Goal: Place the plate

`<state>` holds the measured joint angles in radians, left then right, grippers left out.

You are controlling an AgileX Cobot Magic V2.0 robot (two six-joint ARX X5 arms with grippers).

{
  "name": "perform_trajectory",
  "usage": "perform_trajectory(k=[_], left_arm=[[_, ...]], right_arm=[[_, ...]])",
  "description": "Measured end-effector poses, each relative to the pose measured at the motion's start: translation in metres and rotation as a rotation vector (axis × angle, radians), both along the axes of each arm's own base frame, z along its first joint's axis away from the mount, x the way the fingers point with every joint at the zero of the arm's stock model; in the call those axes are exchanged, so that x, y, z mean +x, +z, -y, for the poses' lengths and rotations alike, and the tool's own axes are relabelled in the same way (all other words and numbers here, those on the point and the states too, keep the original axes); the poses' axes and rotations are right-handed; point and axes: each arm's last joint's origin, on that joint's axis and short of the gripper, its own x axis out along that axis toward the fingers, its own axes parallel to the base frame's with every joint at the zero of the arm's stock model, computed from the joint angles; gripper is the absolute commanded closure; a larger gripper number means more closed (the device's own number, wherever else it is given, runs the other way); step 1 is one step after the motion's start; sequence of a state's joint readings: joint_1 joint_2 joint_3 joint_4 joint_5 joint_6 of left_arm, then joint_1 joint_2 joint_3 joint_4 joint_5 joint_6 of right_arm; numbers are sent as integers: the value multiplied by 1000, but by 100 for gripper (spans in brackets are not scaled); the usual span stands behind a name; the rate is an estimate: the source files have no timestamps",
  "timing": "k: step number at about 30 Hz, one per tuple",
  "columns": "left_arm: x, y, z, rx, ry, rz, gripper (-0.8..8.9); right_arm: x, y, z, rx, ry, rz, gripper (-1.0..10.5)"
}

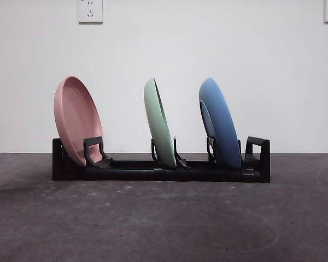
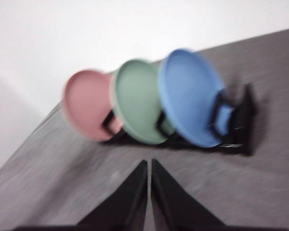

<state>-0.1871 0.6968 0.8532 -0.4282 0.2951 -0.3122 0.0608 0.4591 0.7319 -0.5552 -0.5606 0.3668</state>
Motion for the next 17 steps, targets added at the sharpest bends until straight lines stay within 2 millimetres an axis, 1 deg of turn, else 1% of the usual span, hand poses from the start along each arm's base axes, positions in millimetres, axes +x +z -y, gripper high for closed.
perform_trajectory(k=[3, 6, 9, 12, 17], left_arm=[[4, 12, 6, 13, -84, -8, 804], [7, 18, 11, 18, -195, -37, 804], [10, 14, 17, 27, -286, -89, 804], [10, 9, 20, 36, -349, -127, 804], [9, 9, 21, 71, -373, -99, 803]], right_arm=[[10, 3, -3, -6, 101, -64, 935], [19, 4, -5, -15, 186, -103, 934], [27, 4, -8, -28, 251, -102, 935], [29, 2, -10, -49, 286, -93, 935], [31, 2, -12, -73, 309, -77, 934]])
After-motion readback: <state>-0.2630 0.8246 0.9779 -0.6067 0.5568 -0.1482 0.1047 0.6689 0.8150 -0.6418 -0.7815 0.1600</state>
